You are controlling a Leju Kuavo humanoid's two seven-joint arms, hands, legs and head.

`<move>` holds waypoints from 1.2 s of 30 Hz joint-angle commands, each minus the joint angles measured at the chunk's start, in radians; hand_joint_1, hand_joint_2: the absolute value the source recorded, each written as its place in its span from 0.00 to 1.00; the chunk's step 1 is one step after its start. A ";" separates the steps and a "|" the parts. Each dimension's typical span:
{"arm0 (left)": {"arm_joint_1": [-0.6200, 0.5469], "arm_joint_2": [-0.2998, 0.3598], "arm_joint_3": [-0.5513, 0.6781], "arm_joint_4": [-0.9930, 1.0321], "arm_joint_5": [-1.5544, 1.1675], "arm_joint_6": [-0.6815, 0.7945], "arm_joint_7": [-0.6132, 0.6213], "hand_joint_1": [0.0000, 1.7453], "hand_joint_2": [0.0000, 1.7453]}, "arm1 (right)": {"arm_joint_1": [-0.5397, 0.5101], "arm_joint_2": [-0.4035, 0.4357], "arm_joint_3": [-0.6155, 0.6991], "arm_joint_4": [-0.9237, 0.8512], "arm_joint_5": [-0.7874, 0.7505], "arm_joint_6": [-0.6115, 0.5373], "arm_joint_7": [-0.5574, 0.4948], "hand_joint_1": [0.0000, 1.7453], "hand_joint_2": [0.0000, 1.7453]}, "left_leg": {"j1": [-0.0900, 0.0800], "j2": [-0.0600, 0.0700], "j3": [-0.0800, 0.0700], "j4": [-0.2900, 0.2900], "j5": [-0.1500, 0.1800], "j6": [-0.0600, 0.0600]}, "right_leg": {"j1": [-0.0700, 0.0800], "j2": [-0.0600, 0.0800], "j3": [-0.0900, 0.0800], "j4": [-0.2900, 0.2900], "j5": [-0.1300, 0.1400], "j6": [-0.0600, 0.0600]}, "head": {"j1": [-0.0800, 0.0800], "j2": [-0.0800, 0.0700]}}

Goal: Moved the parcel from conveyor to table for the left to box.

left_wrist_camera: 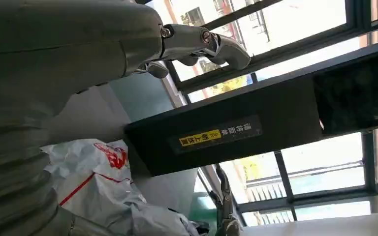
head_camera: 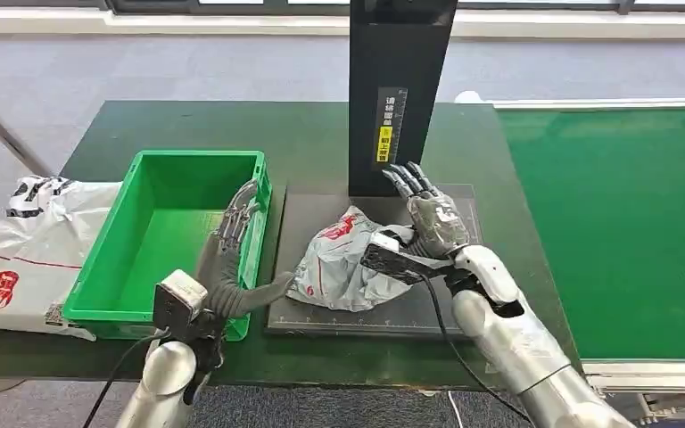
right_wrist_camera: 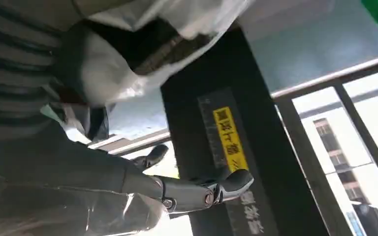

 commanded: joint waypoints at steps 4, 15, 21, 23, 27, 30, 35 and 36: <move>0.063 0.045 0.020 -0.028 -0.035 0.005 -0.010 0.00 1.00 | 0.318 -0.226 -0.426 -0.463 -0.314 0.138 -0.124 0.00 0.00 | 0.000 -0.008 0.002 -0.002 0.000 0.001 | 0.000 -0.007 0.005 -0.003 -0.002 0.000 | 0.000 0.000; 0.036 0.031 0.026 -0.036 -0.066 -0.012 0.001 0.00 1.00 | 0.526 -0.107 -0.753 -0.781 -0.602 0.446 -0.228 0.00 0.00 | -0.001 -0.005 -0.002 0.000 -0.003 0.002 | -0.001 -0.004 0.000 -0.002 -0.002 0.002 | 0.000 0.000; 0.030 0.039 0.014 -0.015 -0.093 -0.019 -0.002 0.00 1.00 | 0.532 -0.024 -0.899 -0.759 -1.064 0.675 -0.177 0.00 1.00 | -0.001 -0.004 0.000 -0.001 -0.002 0.002 | -0.001 -0.003 0.002 -0.004 -0.002 0.002 | 0.000 0.000; 0.009 0.043 0.002 0.008 -0.150 0.009 0.014 0.00 1.00 | 0.540 0.017 -0.881 -0.733 -1.055 0.671 -0.149 0.00 1.00 | -0.001 -0.006 0.002 -0.003 -0.002 0.002 | -0.001 -0.003 0.004 -0.005 -0.002 0.002 | 0.000 0.000; -0.051 0.047 -0.030 0.058 -0.276 0.049 0.067 0.00 1.00 | 0.567 0.072 -0.752 -0.695 -0.979 0.588 -0.159 0.00 1.00 | 0.001 -0.002 0.004 -0.003 -0.002 0.002 | 0.001 0.000 0.005 -0.006 0.000 0.001 | 0.000 0.000; -0.151 0.079 -0.109 0.152 -0.515 0.068 0.160 0.00 1.00 | 0.555 0.083 -0.640 -0.643 -0.912 0.498 -0.168 0.00 1.00 | 0.001 -0.001 0.003 -0.002 -0.002 0.001 | 0.001 0.001 0.003 -0.004 0.000 0.001 | 0.000 0.000; -0.279 0.103 -0.186 0.318 -0.699 0.097 0.199 0.00 1.00 | 0.500 0.076 -0.544 -0.572 -0.917 0.449 -0.177 0.00 1.00 | 0.001 0.000 0.003 -0.004 0.001 0.001 | 0.001 0.003 0.004 -0.005 0.002 0.001 | 0.001 0.000; -0.286 0.099 -0.187 0.329 -0.701 0.096 0.199 0.00 1.00 | 0.499 0.075 -0.539 -0.573 -0.918 0.450 -0.177 0.00 1.00 | 0.000 0.001 0.002 -0.002 -0.001 0.001 | 0.000 0.003 0.003 -0.003 0.001 0.001 | 0.000 0.000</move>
